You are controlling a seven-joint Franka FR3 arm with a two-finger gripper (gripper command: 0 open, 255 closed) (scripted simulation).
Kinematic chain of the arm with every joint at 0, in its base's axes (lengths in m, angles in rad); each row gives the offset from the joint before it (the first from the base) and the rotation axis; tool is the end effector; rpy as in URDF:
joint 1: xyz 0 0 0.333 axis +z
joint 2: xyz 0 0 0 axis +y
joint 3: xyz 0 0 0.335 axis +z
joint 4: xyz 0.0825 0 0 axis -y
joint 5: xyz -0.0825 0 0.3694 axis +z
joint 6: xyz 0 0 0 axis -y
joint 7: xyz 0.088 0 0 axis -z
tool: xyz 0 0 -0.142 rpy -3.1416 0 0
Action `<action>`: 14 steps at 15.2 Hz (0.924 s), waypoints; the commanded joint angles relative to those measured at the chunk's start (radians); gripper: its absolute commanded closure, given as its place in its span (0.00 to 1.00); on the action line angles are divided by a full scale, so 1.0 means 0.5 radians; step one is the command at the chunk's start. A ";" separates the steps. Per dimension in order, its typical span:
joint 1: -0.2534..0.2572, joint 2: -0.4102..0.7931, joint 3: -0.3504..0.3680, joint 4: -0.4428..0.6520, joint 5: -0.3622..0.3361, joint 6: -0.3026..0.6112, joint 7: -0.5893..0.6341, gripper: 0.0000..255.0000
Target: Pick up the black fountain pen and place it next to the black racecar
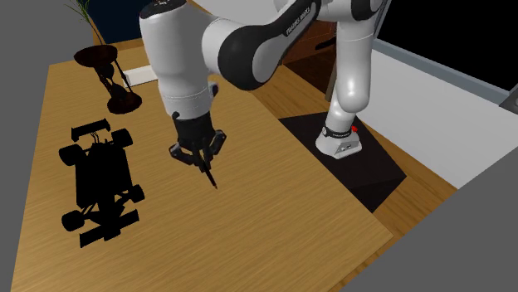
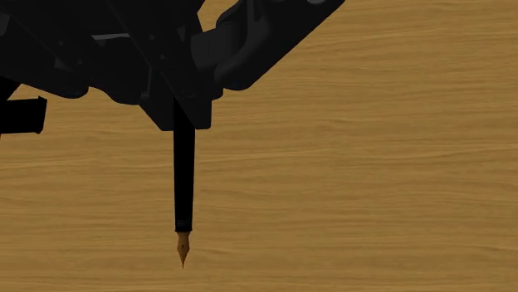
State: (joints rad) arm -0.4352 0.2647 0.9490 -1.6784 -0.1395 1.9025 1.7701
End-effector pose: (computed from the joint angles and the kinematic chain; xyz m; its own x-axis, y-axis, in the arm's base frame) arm 0.5595 0.2468 0.4925 0.3262 -0.9408 -0.0922 -0.9450 -0.3222 -0.0554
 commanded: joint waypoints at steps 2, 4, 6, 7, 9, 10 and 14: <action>-0.039 0.077 -0.051 0.090 -0.046 -0.040 -0.097 1.00; -0.058 0.137 -0.087 0.163 -0.081 -0.072 -0.158 1.00; -0.071 0.204 -0.123 0.249 -0.120 -0.110 -0.217 1.00; -0.075 0.240 -0.142 0.297 -0.140 -0.131 -0.246 1.00; -0.077 0.317 -0.181 0.403 -0.182 -0.176 -0.303 1.00; -0.075 0.358 -0.200 0.461 -0.204 -0.201 -0.331 1.00; -0.047 0.542 -0.281 0.741 -0.295 -0.321 -0.447 1.00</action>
State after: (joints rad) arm -0.4764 0.4935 0.8247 -1.3753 -0.2644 1.7725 1.5603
